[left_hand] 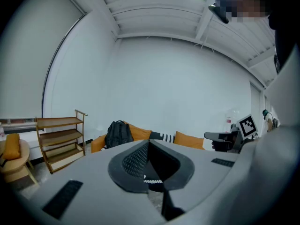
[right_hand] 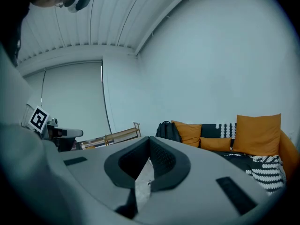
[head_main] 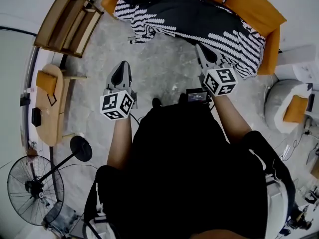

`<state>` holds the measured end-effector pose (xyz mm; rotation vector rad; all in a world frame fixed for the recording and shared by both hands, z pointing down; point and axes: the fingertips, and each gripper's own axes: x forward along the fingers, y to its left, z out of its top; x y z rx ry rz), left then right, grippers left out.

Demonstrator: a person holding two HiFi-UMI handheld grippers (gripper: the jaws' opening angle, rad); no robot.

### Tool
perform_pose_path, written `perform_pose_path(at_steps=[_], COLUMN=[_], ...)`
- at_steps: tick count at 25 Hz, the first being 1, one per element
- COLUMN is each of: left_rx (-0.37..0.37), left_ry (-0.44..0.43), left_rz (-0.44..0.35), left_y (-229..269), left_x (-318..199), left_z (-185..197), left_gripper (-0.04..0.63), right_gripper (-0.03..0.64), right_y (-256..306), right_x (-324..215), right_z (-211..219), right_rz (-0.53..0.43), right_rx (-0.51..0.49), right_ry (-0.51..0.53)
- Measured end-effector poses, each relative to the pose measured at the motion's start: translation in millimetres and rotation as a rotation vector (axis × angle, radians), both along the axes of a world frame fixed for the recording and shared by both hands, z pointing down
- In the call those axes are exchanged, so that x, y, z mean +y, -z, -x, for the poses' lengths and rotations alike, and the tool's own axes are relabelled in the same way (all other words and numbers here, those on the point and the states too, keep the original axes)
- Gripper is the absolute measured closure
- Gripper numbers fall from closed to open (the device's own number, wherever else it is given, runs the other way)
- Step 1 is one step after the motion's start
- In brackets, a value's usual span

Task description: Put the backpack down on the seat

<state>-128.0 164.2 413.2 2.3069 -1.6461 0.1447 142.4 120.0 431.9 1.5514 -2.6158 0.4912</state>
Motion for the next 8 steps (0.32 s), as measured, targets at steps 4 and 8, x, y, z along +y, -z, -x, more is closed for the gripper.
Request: perform_pose_path(at_steps=[4, 8], left_rx=[0.027, 0.08], left_ry=[0.017, 0.036], left_rz=[0.008, 0.019], left_y=[-1.2, -2.1], left_x=[0.9, 3.9], left_z=[13.4, 31.4], left_gripper=[0.58, 0.578], right_gripper=[0.586, 0.585], right_y=[-0.3, -3.8], right_x=[0.5, 0.7], right_z=[3.8, 18.2], right_rz=[0.001, 0.011], right_rx=[0.013, 0.02], right_ry=[-0.009, -0.005])
